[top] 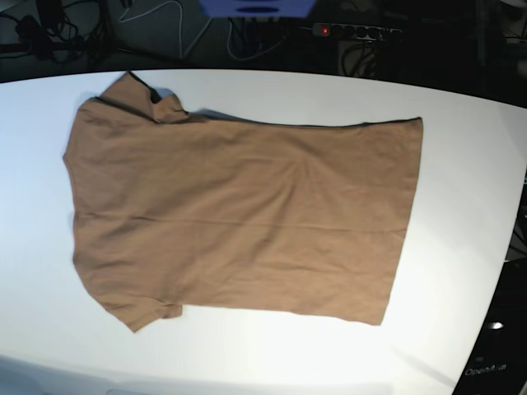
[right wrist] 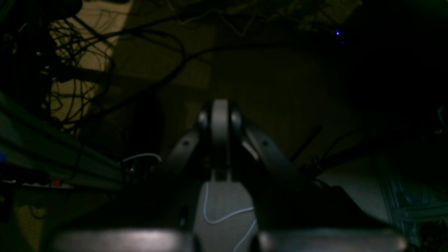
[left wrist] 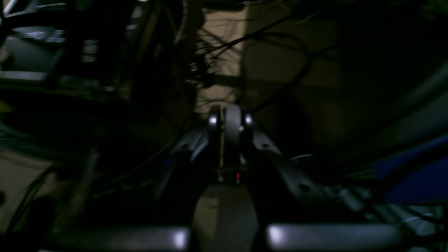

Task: Fold the T-shirt properly

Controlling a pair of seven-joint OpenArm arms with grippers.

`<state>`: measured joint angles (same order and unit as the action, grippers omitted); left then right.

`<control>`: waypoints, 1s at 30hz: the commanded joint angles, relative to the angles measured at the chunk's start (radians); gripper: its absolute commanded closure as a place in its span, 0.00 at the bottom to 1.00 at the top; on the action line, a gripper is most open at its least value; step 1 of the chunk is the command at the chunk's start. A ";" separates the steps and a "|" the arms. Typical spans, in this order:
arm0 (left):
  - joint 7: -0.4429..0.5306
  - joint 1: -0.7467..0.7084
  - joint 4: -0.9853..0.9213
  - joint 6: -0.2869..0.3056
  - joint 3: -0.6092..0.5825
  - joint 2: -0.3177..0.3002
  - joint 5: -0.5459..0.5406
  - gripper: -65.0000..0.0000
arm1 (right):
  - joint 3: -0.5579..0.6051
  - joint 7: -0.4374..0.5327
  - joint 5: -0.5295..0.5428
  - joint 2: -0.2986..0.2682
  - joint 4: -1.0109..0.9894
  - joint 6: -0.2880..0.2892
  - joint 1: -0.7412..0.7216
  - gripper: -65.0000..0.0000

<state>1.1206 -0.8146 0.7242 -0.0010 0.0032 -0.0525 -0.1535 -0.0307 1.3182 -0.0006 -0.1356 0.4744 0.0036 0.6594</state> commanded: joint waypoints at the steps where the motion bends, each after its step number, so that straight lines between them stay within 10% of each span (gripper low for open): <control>1: 0.019 -0.022 0.005 -0.003 -0.004 0.004 0.013 0.98 | -0.004 0.034 0.004 -0.006 -0.003 0.002 0.021 0.99; 20: -0.030 0.108 -0.174 0.002 -0.004 0.001 0.015 0.98 | -0.002 -0.012 0.004 0.012 -0.053 0.002 -0.033 0.99; 30: -0.030 0.487 -0.724 0.003 -0.012 -0.025 0.015 0.98 | 0.004 -0.084 0.004 0.009 -0.474 0.002 -0.393 1.00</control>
<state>1.0389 -0.3248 -0.0010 0.0010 -0.0090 -0.0818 -0.1413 -0.0261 1.2060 0.0029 -0.1165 -0.0029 0.0105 0.2649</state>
